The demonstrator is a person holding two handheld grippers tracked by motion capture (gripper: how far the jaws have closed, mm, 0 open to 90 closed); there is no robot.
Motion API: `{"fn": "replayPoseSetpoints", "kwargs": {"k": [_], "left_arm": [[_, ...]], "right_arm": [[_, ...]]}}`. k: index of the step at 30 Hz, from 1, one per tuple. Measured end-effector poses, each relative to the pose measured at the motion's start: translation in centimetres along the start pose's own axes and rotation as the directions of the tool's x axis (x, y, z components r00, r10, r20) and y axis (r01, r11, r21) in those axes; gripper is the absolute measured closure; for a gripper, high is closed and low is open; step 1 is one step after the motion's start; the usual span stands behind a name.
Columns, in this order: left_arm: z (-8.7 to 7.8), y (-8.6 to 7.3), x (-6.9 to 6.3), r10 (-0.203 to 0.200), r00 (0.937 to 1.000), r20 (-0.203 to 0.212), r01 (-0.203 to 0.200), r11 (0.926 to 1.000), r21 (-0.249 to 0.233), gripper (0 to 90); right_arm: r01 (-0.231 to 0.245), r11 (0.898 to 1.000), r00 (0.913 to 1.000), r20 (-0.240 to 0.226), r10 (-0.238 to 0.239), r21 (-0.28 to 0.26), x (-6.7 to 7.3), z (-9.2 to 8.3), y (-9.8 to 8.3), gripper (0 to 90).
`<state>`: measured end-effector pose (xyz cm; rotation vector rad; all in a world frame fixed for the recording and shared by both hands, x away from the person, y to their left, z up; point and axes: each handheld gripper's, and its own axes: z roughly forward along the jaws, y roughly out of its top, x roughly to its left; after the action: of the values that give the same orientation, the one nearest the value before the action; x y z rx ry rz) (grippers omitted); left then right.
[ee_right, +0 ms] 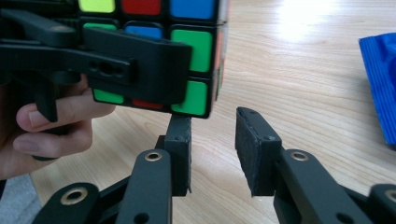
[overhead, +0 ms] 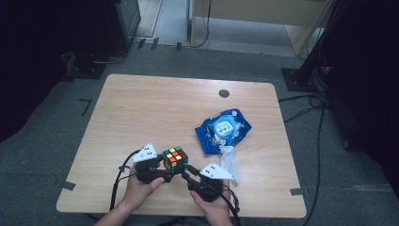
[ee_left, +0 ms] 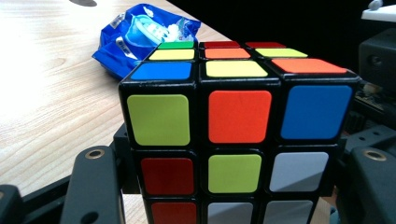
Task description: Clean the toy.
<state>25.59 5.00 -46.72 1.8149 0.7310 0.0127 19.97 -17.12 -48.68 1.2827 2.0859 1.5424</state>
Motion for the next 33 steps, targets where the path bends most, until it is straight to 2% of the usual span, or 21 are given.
{"fn": "replayPoseSetpoints", "kwargs": {"k": [8, 15, 22, 30, 33], "left_arm": [[0.2, -0.1, 0.0, 0.011, 0.9999, -0.01, -0.01, 0.9995, 0.031, 33.7], [0.3, -0.3, 0.0, 0.047, 0.9987, -0.018, -0.046, 0.9969, 0.064, 33.7], [0.6, -0.6, -0.1, 0.072, 0.9973, -0.016, -0.07, 0.9933, 0.092, 33.6], [0.7, -0.7, -0.2, 0.075, 0.9971, -0.008, -0.074, 0.9917, 0.105, 33.4], [0.6, -0.7, -0.4, 0.091, 0.9957, -0.013, -0.09, 0.9915, 0.095, 33.6]], "right_arm": [[-0.008, 1.0, 0.9993, 0.036, 0.008, -0.003, -0.4, -0.2, -0.1, 70.5], [-0.024, 0.999, 0.9975, 0.065, 0.026, -0.027, -1.0, -0.7, -0.1, 71.8], [-0.038, 0.998, 0.997, 0.066, 0.041, -0.045, -1.4, -1.0, 0.0, 72.9], [-0.018, 0.998, 0.9991, 0.038, 0.02, -0.059, -1.3, -1.2, 0.0, 72.9], [-0.011, 0.998, 0.9993, 0.035, 0.013, -0.063, -1.3, -1.3, 0.1, 72.5]]}}
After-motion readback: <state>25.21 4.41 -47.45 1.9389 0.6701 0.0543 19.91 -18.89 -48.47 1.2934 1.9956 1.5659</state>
